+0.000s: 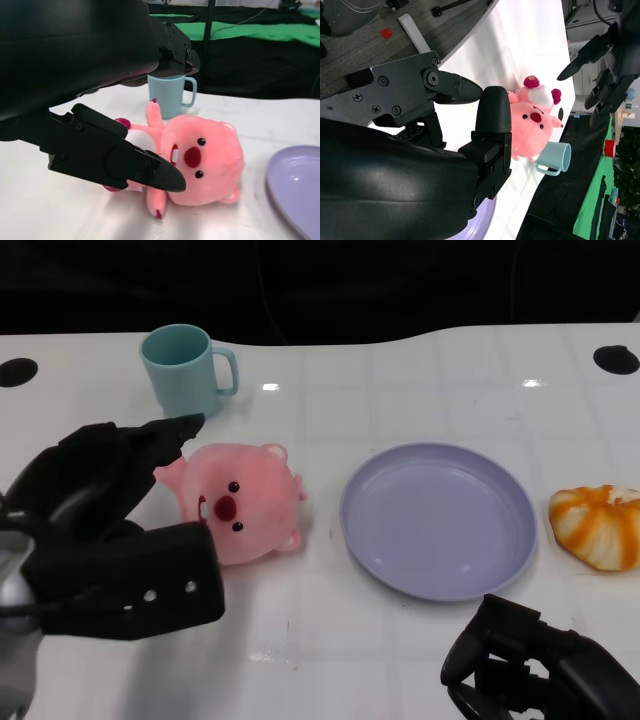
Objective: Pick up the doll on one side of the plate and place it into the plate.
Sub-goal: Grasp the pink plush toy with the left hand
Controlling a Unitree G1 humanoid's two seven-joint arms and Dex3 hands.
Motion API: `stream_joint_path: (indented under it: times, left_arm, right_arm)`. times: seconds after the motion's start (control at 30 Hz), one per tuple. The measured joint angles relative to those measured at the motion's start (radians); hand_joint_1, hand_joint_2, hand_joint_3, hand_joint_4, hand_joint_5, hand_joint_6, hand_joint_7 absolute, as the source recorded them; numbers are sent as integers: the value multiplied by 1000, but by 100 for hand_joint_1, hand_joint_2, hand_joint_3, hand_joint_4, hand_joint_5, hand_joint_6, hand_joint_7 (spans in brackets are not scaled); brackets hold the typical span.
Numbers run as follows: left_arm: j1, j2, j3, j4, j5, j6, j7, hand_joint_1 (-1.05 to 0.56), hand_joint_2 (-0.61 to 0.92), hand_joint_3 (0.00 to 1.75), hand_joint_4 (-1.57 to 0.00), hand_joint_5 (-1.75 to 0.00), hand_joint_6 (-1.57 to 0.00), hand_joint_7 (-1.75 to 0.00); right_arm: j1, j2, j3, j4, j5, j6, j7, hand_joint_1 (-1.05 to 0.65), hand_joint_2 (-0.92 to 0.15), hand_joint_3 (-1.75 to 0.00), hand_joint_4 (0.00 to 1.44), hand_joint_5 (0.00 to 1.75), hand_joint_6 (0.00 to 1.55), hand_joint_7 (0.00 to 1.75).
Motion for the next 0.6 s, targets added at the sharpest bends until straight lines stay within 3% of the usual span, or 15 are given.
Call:
stream_joint_path:
  times: [0.27,0.6]
  left_arm:
    - [-116,-12,-108,133,176,66,-71,-71,90,0,0,-23,-17,-2]
    - [-207,-83,-140,370,179,33,-63,-70,90,0,-1,-23,-19,-1]
  right_arm:
    - [2,1,0,-1,0,-1,0,-24,-88,-61,66,175,45,167]
    - [5,3,5,-5,-3,1,-8,-22,-88,-62,65,175,45,167]
